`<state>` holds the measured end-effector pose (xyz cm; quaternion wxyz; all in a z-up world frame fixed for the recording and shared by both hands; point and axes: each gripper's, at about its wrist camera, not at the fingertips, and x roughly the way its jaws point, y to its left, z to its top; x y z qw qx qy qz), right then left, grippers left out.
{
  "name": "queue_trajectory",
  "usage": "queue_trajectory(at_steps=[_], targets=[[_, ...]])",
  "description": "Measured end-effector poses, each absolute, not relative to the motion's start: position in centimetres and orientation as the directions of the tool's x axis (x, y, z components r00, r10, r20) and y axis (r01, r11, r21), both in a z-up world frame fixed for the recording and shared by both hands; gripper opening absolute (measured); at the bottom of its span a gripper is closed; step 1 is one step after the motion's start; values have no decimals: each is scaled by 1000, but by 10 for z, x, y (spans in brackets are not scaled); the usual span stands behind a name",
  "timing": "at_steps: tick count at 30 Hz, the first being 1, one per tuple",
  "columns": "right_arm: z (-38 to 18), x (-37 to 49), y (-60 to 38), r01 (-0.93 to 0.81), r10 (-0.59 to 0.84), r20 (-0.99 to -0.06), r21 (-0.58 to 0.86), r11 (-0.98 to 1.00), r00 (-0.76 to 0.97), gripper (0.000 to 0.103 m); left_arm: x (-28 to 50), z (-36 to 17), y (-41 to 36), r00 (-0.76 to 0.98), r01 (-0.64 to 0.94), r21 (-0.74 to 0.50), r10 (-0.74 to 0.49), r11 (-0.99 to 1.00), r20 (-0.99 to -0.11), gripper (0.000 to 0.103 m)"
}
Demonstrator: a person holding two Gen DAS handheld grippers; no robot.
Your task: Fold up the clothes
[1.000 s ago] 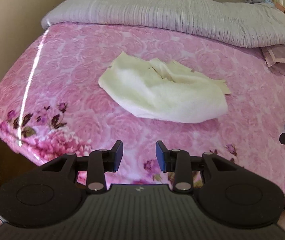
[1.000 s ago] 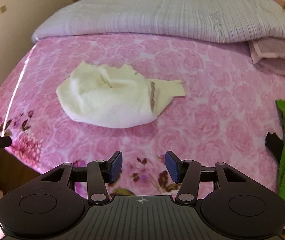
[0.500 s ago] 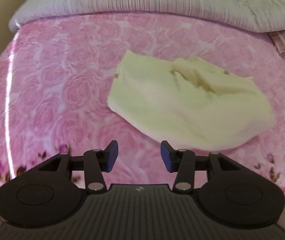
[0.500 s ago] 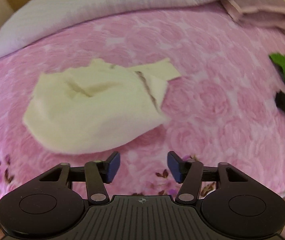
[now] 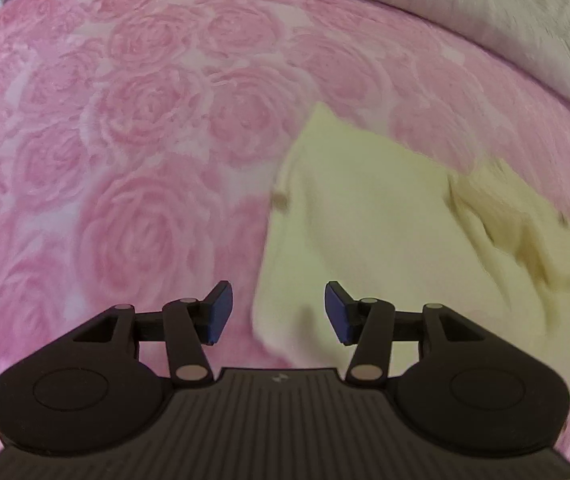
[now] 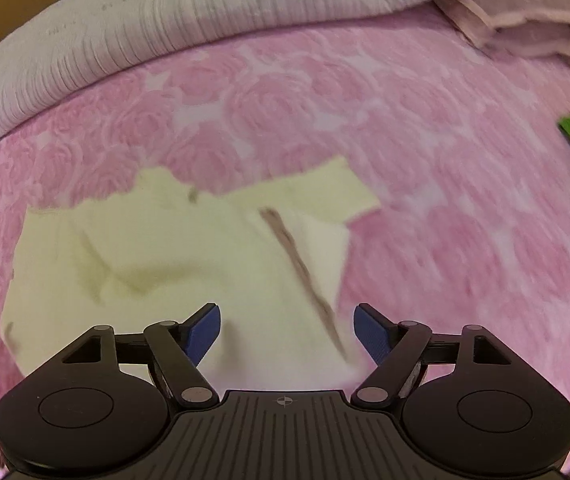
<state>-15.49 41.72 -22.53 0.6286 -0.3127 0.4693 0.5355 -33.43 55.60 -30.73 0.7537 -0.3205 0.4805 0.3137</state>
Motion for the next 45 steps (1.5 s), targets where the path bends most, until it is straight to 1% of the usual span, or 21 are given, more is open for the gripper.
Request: queue_trajectory(at_steps=[5,10,11,12,13,14,15,17,21,24,27,29,31,32,34,36,37,38,39,44,45], targets=[[-250,-160,447,-966,366,-930,119,228,-29,78,-307,-327,583,359,-793,-212,157,571,-920,53],[-268,-161,458,-965,357,-931,153,212,-69,78,-285,-354,601,362,-804,-253,106,538,-926,53],[-269,-163,458,-970,359,-930,157,187,-81,74,-282,-359,600,359,-807,-253,103,533,-928,55],[-269,-165,457,-976,356,-931,147,163,-81,63,-279,-361,599,357,-806,-248,107,538,-928,54],[-269,-167,455,-981,354,-932,137,138,-81,35,-277,-360,596,362,-793,-244,109,559,-926,49],[-268,-168,453,-984,357,-931,133,120,-83,23,-276,-357,592,371,-773,-245,104,585,-923,23],[-264,-167,448,-983,374,-923,144,112,-92,20,-275,-354,589,381,-752,-246,99,611,-919,10],[-253,-161,435,-980,414,-903,174,99,-118,14,-283,-343,582,431,-726,-295,77,621,-899,10],[-222,-142,391,-978,477,-860,208,4,-181,11,-323,-296,552,556,-666,-397,66,632,-828,9],[-201,-132,345,-978,463,-862,193,-75,-206,10,-375,-257,517,633,-638,-477,59,605,-772,9],[-196,-123,290,-979,389,-898,177,-105,-204,10,-435,-225,465,650,-634,-509,45,583,-758,9],[-210,-115,262,-977,291,-932,206,-58,-214,10,-463,-220,427,610,-651,-501,-1,570,-793,10],[-226,-106,236,-974,183,-958,225,2,-221,11,-479,-228,393,520,-701,-460,-50,546,-852,11],[-239,-102,227,-973,108,-971,221,60,-214,14,-483,-236,378,452,-721,-417,-82,554,-888,8],[-258,-96,214,-973,-12,-981,193,128,-196,19,-484,-243,356,356,-722,-345,-106,599,-929,8],[-262,-92,210,-982,-48,-990,126,138,-134,28,-481,-237,347,345,-706,-324,-94,630,-934,12],[-259,-89,210,-986,-30,-995,93,140,-99,32,-478,-232,348,364,-701,-327,-77,634,-928,15],[-255,-85,211,-987,-5,-997,69,145,-71,44,-475,-226,350,394,-699,-338,-54,631,-917,23],[-250,-80,213,-987,23,-999,45,152,-42,50,-470,-222,355,415,-699,-343,-34,628,-909,32],[-224,-63,244,-983,178,-984,4,185,29,53,-425,-222,392,477,-693,-362,21,624,-879,33],[-221,-62,251,-982,202,-979,6,189,33,53,-410,-225,402,495,-684,-376,19,625,-869,35]])
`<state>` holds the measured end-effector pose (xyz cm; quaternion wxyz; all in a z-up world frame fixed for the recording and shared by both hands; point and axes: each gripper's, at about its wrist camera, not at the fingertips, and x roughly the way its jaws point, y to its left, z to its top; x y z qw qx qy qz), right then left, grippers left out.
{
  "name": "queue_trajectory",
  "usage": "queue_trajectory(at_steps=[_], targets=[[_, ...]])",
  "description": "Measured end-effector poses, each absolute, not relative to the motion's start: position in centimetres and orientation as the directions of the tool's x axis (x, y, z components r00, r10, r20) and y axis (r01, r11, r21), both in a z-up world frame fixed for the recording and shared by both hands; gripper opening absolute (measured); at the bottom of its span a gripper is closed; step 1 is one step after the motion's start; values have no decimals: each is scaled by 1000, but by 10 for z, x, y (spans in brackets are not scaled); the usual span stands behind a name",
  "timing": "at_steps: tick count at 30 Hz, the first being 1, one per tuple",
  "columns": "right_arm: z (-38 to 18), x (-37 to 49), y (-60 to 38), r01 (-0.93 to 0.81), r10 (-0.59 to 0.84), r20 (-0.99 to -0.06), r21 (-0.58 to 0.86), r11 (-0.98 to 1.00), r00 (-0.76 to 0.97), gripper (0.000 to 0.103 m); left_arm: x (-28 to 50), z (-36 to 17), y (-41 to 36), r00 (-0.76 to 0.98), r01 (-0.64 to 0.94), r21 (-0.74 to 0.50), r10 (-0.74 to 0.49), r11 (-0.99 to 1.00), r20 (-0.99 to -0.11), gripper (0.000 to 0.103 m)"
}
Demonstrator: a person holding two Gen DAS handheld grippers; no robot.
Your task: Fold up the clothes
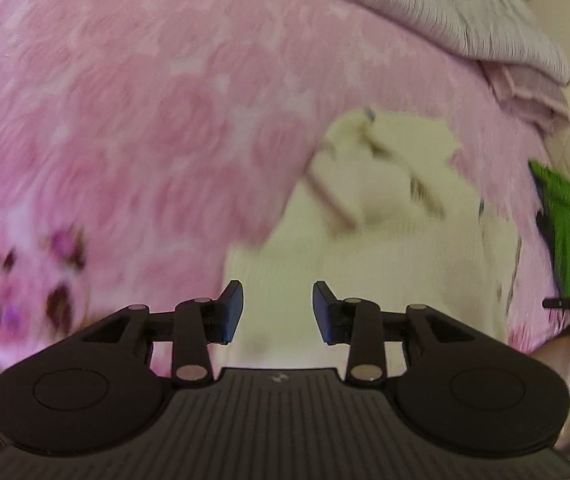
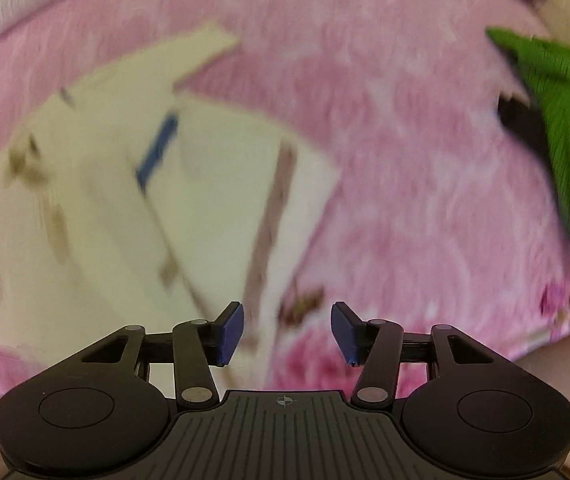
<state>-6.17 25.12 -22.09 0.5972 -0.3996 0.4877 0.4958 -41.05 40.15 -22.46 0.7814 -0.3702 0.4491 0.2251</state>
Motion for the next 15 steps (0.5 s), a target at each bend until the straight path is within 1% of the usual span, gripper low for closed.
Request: queue_trajectory(at_steps=[2,7,11,15], targets=[[-220,-62,266,-982,236,-971,3,187,42,55,-382,-232,419,531,-661,-409,7,629,-847,39],[-233,-60,294,-979,282,-958,9,201,49,56,-309,-267,457,552,-608,-457,-68,650,-831,39],[-247,-54,309,-974,293,-955,26,223,42,57,-257,-293,481,525,-578,-455,-118,677,-843,39],[-261,-58,330,-983,308,-951,55,174,1,57,-218,-312,496,498,-536,-446,-158,717,-853,39]])
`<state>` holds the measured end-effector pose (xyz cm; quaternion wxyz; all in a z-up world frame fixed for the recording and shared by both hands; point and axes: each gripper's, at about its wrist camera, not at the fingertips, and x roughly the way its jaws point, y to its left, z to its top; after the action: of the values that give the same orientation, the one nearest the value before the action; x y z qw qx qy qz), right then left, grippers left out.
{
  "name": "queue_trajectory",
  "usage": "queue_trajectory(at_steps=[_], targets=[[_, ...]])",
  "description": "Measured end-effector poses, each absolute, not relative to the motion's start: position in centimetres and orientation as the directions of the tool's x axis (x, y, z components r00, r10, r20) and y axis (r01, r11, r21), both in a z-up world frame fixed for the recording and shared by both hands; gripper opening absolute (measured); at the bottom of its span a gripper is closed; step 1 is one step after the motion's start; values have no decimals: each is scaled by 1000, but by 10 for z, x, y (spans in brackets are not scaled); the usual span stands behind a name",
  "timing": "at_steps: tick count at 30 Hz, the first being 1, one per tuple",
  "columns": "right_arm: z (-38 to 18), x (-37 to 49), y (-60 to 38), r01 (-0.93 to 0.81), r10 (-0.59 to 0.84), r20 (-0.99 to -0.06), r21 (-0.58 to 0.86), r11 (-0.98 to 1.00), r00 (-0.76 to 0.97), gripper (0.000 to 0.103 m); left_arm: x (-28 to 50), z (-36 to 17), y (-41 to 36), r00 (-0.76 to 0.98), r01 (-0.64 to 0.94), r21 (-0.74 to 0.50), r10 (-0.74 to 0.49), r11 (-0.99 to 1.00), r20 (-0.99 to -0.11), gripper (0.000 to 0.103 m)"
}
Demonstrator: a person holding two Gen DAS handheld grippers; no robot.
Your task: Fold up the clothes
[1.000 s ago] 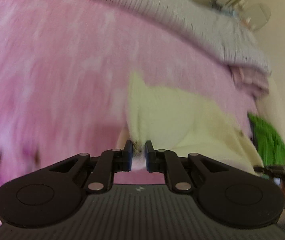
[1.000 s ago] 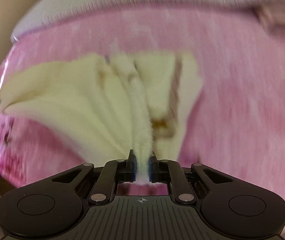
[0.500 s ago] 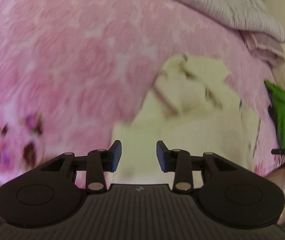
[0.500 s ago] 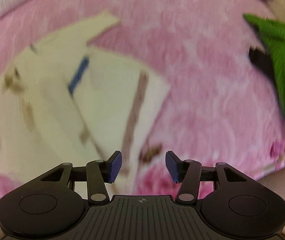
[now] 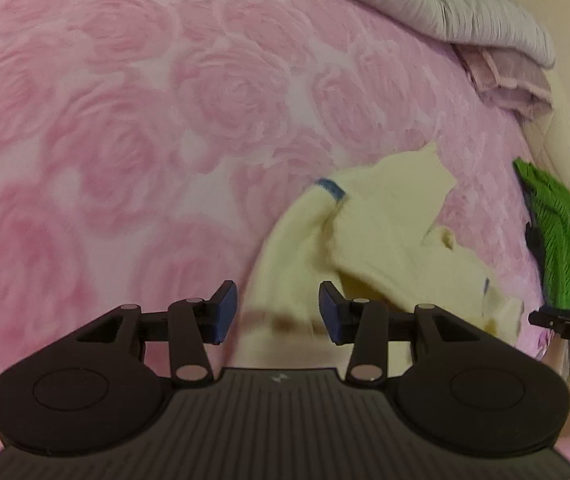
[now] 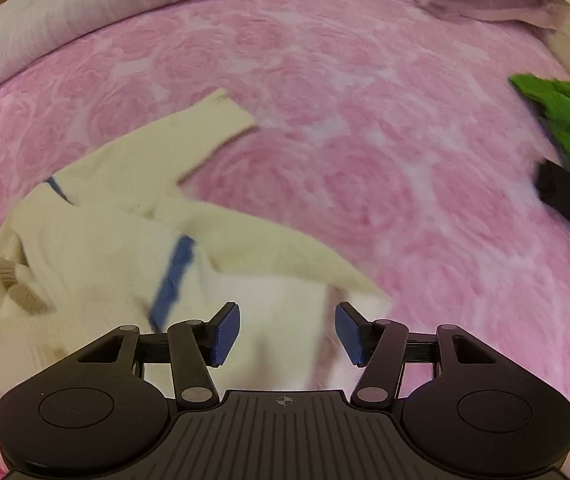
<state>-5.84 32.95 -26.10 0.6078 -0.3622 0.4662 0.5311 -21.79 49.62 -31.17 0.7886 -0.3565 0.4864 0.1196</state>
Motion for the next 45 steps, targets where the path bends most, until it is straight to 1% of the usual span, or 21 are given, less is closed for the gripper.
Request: queue_trajectory(at_steps=[8,9,10,11,12,14,17,22,26,27,28,29,30,31,34,35,36,37,38,42,45], targets=[[-324,-85,375,-997,248,-966,77,-13,-78,59,-171,-355,493,411,-472,-418,-226,776,-883,37],[-328,-86,377,-996,244,-966,87,-25,-91,34,-168,-356,490,411,-456,-416,-228,787,-883,30],[-327,-85,376,-993,248,-961,116,-29,-120,4,-165,-356,487,424,-444,-416,-223,794,-878,20],[-326,-84,376,-989,252,-956,145,-33,-149,4,-163,-355,486,439,-435,-428,-229,792,-869,6],[-321,-81,375,-986,269,-949,163,-32,-166,4,-163,-352,486,454,-445,-442,-229,779,-861,5],[-294,-68,371,-987,354,-923,160,-10,-153,3,-173,-337,494,509,-492,-463,-188,737,-840,5],[-243,-35,367,-985,504,-856,164,59,-113,3,-211,-296,519,640,-552,-526,-75,647,-765,5],[-152,28,359,-967,734,-679,179,183,14,3,-298,-212,549,733,-634,-520,231,572,-640,5],[-116,63,359,-929,830,-544,229,292,127,3,-363,-173,558,706,-707,-512,451,487,-547,5],[-120,68,364,-913,828,-534,231,336,170,3,-374,-171,561,684,-729,-511,491,455,-539,7],[-124,74,368,-895,825,-524,233,380,214,3,-378,-174,563,646,-763,-500,517,409,-562,10],[-130,80,375,-870,802,-538,228,436,261,3,-379,-180,567,598,-800,-483,531,355,-601,17],[-144,89,386,-829,734,-608,212,517,303,4,-380,-186,570,558,-828,-468,534,308,-635,25],[-160,96,395,-784,671,-678,227,578,299,4,-380,-195,574,530,-846,-461,528,269,-664,26],[-198,104,396,-685,627,-764,376,624,153,6,-369,-221,576,501,-865,-431,450,256,-739,26],[-205,96,396,-702,627,-772,391,595,101,11,-363,-229,572,496,-868,-412,425,277,-757,27],[-212,84,396,-742,614,-787,374,556,64,23,-357,-237,564,491,-867,-387,404,315,-772,29],[-220,69,397,-790,592,-805,339,510,37,30,-351,-244,556,485,-863,-361,383,354,-786,31],[-227,57,399,-827,569,-822,309,470,15,44,-345,-252,548,478,-857,-335,362,392,-800,36],[-270,12,412,-899,454,-884,280,336,-106,46,-334,-293,520,470,-841,-346,243,417,-849,37],[-284,-17,432,-919,444,-875,319,232,-192,46,-342,-313,511,488,-849,-410,195,333,-851,37]])
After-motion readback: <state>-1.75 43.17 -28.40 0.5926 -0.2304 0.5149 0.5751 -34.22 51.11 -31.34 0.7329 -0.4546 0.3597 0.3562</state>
